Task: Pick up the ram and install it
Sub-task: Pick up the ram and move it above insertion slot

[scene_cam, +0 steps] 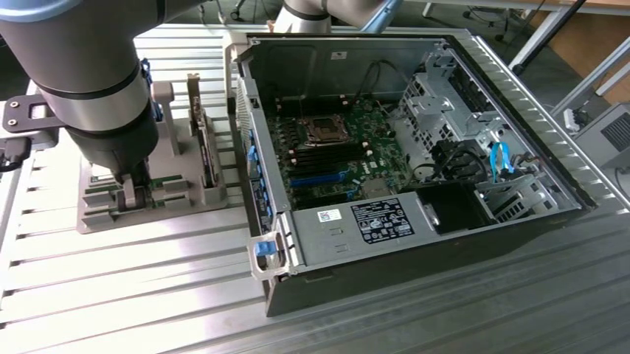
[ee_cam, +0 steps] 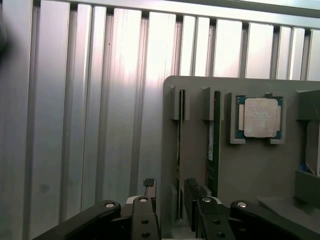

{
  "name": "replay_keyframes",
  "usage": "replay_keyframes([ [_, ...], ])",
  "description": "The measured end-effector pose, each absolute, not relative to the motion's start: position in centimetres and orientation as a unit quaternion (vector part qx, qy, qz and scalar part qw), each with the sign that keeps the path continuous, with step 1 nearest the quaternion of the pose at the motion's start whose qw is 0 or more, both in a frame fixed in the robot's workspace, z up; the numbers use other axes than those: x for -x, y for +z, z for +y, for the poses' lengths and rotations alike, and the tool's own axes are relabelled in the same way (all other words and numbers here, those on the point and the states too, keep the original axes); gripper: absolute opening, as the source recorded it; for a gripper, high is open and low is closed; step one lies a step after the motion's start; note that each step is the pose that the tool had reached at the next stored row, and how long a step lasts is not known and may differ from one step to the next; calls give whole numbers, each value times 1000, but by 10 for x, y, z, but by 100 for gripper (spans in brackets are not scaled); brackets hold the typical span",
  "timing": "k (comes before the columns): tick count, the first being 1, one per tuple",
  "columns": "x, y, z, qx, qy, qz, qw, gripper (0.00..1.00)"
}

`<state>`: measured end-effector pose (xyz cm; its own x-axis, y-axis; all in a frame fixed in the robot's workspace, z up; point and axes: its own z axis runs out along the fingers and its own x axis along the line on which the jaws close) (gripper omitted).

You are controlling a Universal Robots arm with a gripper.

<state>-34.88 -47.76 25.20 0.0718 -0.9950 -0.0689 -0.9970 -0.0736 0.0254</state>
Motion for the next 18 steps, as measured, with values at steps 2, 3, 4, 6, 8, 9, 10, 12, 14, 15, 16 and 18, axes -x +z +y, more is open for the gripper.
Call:
replay_keyframes([
  [2, 349, 251, -477, 732, 34, 680, 14, 35],
  [3, 349, 251, -476, 732, 34, 680, 14, 35],
  [4, 349, 251, -476, 732, 34, 680, 14, 35],
  [6, 350, 250, -476, 732, 34, 680, 14, 35],
  [8, 352, 249, -476, 732, 34, 680, 14, 35],
  [9, 353, 248, -476, 732, 34, 680, 14, 35],
  [10, 354, 248, -476, 732, 34, 680, 14, 35],
  [12, 355, 247, -476, 732, 34, 680, 14, 35],
  [14, 355, 247, -476, 732, 34, 680, 14, 35],
  [15, 355, 246, -476, 732, 34, 680, 14, 35],
  [16, 355, 246, -476, 732, 34, 680, 14, 35],
  [18, 355, 245, -476, 732, 34, 680, 14, 35],
])
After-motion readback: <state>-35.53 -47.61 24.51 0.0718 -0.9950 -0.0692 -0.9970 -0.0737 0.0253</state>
